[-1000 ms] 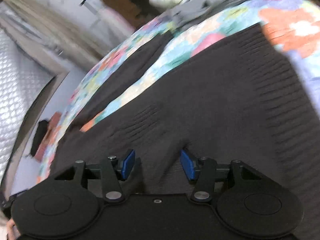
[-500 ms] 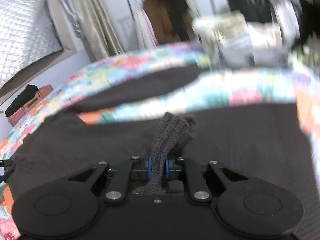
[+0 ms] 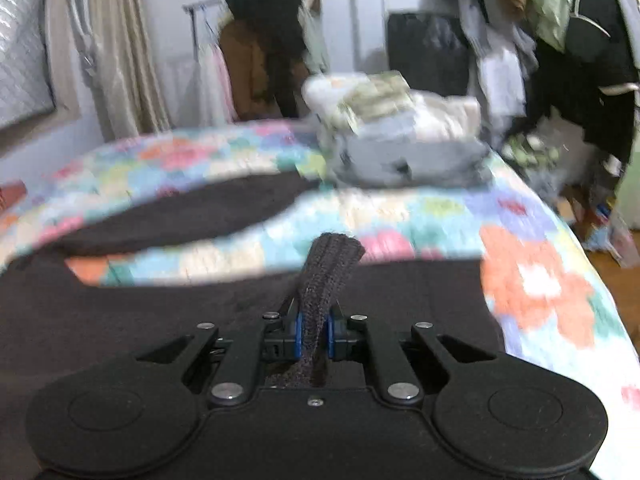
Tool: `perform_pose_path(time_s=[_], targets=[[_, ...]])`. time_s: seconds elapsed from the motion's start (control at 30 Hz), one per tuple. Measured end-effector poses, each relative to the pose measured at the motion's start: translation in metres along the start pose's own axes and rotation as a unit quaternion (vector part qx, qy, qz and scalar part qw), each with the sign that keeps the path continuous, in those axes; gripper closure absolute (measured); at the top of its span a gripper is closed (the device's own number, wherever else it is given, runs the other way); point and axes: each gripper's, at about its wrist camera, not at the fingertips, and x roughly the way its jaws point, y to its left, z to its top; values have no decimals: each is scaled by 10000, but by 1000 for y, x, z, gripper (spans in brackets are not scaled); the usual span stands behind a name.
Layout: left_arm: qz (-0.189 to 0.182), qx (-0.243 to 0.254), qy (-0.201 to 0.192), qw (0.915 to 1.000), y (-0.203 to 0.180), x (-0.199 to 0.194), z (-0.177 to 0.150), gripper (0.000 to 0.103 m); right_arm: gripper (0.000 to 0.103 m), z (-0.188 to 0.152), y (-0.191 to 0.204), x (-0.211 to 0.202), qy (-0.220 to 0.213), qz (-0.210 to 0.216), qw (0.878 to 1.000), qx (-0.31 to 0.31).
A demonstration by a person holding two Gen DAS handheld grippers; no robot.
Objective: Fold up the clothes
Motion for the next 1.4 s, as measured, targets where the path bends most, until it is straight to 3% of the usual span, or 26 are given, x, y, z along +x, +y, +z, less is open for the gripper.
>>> perform_pose_path(time_s=[0.13,0.27,0.33,0.4,0.47,0.53,0.6,0.67,0.73,0.8,0.9,0.93,1.0,1.03,1.1,1.17,1.3,1.4], targets=[[-471,-293,-100,9984,6,-8,5,45,83,9,-15,35,344,17,9966,755],[-781,-374,-113,9962,5,-10,6,45,83,-15,-30,72,1137,-562,9843,1231],[-861,-279,-168,9958,1,-11,6,44,84,-24,-37,68,1069,-505,9807,1558],[-941,-168,-165,9953,-4,-10,5,38,84,-23,-35,60,938,-405,9850,1392],[-793,119,-25,9968,-12,-3,2,32,74,-23,-36,59,1011,-326,9871,1199],[-409,459,42,9981,-20,6,-3,32,65,-26,-44,59,1223,-330,9823,1377],[-269,579,26,9980,-25,8,-6,34,59,-35,-46,52,1362,62,9742,1797],[-310,545,25,9980,-27,4,-3,34,46,-45,-44,44,1510,574,9635,2136],[-317,434,26,9985,-25,3,-2,38,46,-56,-39,38,1652,989,9535,2321],[-175,405,41,9990,-22,7,-3,50,44,-64,-23,38,1773,1135,9550,2088],[-99,392,83,9991,-22,12,-3,52,34,-65,8,46,1938,1214,9627,1444],[-91,370,98,9992,-23,12,-2,52,37,-63,19,50,1974,1160,9668,1136],[-94,362,98,9993,-24,8,0,54,76,-55,42,50,1875,1048,9762,299],[-91,358,84,9993,-24,7,0,59,87,-51,52,44,1736,1092,9787,-63],[-78,370,61,9993,-23,3,0,69,89,-42,63,23,1254,1122,9846,-483],[-62,421,72,9991,-22,2,1,71,89,-38,62,6,1037,890,9893,-516],[17,507,140,9986,-23,6,1,71,90,-54,45,25,1557,525,9859,-325],[89,599,187,9980,-27,6,1,71,87,-63,39,31,1728,526,9835,-70]])
